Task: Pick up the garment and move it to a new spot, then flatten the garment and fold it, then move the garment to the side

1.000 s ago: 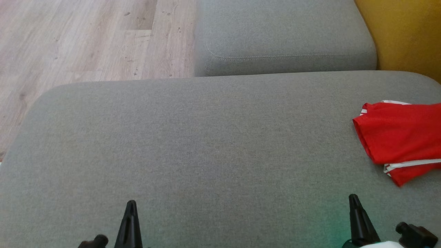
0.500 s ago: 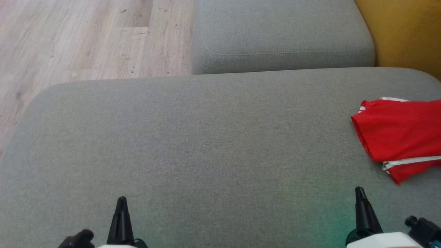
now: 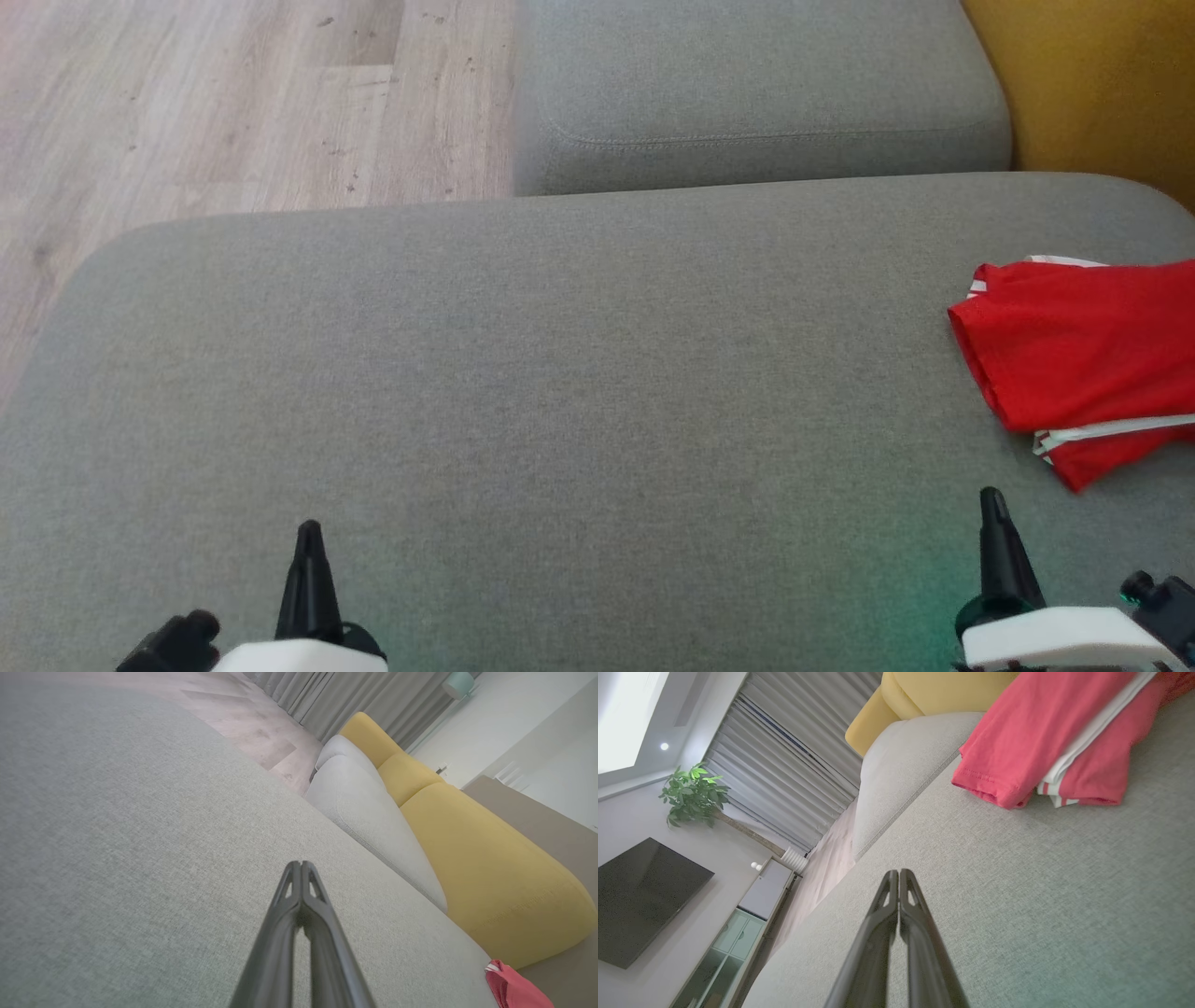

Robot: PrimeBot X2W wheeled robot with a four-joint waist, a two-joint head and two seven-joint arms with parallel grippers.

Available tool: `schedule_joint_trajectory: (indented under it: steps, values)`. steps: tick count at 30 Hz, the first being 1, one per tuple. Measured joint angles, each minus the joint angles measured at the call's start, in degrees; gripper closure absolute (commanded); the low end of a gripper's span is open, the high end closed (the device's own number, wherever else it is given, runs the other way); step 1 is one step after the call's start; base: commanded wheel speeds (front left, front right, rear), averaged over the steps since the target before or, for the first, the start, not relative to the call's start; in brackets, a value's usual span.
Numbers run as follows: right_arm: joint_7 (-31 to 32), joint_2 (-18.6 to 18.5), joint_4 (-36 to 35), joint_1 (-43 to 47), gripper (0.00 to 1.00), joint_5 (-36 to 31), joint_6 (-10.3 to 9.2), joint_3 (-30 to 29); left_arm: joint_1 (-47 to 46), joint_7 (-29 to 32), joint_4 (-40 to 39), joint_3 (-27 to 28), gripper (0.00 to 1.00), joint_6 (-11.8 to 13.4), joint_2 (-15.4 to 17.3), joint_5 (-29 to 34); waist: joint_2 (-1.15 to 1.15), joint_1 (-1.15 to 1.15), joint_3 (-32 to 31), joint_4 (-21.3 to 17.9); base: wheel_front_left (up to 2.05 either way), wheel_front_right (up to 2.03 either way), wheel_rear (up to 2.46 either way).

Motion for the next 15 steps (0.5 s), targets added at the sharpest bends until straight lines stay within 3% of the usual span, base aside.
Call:
schedule_joint_trajectory:
  steps: [15]
  values:
    - [2.44,-0.13,0.75,-2.42,1.0,9.87,0.0,-1.43,-1.94,2.32,1.1,2.11,1.0,-1.75,0.03,-10.6,0.0,0.0,0.66,-0.56,0.0,0.0,0.0]
